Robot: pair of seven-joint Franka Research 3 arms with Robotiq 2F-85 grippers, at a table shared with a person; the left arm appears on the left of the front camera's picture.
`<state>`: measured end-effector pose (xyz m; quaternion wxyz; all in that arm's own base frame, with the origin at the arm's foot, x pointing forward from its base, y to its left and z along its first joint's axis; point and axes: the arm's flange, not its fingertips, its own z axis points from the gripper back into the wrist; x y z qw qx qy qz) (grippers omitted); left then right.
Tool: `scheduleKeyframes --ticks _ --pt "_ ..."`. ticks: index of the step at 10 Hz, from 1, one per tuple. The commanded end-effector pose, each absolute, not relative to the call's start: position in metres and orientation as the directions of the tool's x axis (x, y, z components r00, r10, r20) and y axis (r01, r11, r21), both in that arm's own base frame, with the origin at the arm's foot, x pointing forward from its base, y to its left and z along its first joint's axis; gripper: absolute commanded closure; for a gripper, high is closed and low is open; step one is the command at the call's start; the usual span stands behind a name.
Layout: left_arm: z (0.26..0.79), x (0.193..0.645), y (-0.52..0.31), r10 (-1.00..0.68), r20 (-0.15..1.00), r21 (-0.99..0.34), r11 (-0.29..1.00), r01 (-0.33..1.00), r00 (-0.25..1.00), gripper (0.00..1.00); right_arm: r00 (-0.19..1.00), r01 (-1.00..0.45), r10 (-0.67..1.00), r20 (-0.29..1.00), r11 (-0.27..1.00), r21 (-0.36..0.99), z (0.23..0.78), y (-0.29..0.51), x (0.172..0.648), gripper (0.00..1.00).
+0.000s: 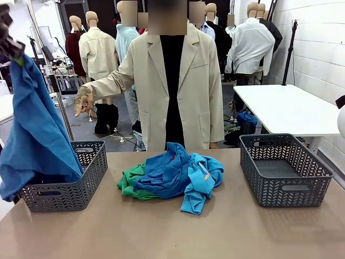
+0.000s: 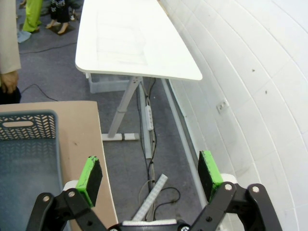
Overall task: Sort the tops and bottoms.
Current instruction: Sort the clothes according to human instructions.
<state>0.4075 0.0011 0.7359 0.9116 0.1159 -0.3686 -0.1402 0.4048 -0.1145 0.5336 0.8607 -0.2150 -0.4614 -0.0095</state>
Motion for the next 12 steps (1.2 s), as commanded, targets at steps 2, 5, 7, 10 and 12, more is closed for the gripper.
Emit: scheduleKeyframes --ticks 2,5,7,10,12 --pt "0.694 0.463 0.017 -0.248 0.524 0.171 0.968 0.184 0.815 1.00 0.582 0.211 0.185 0.792 0.906 -0.367 0.534 -0.115 0.404 0.00" --pt "0.603 0.477 0.024 -0.207 0.329 0.073 0.978 0.194 0.921 1.00 0.582 0.211 0.185 0.792 0.906 -0.367 0.534 -0.115 0.404 0.00" --pt "0.556 0.464 0.025 -0.201 0.208 0.035 0.980 0.198 0.957 1.00 0.582 0.211 0.185 0.792 0.906 -0.367 0.534 -0.115 0.404 0.00" --pt "0.521 0.447 0.019 -0.242 0.099 -0.093 0.963 0.251 0.965 1.00 0.582 0.211 0.185 0.792 0.906 -0.367 0.534 -0.115 0.404 0.00" --pt "0.514 0.443 0.005 -0.315 0.075 -0.115 0.940 0.321 0.946 1.00 0.582 0.211 0.185 0.792 0.906 -0.367 0.534 -0.115 0.404 0.00"
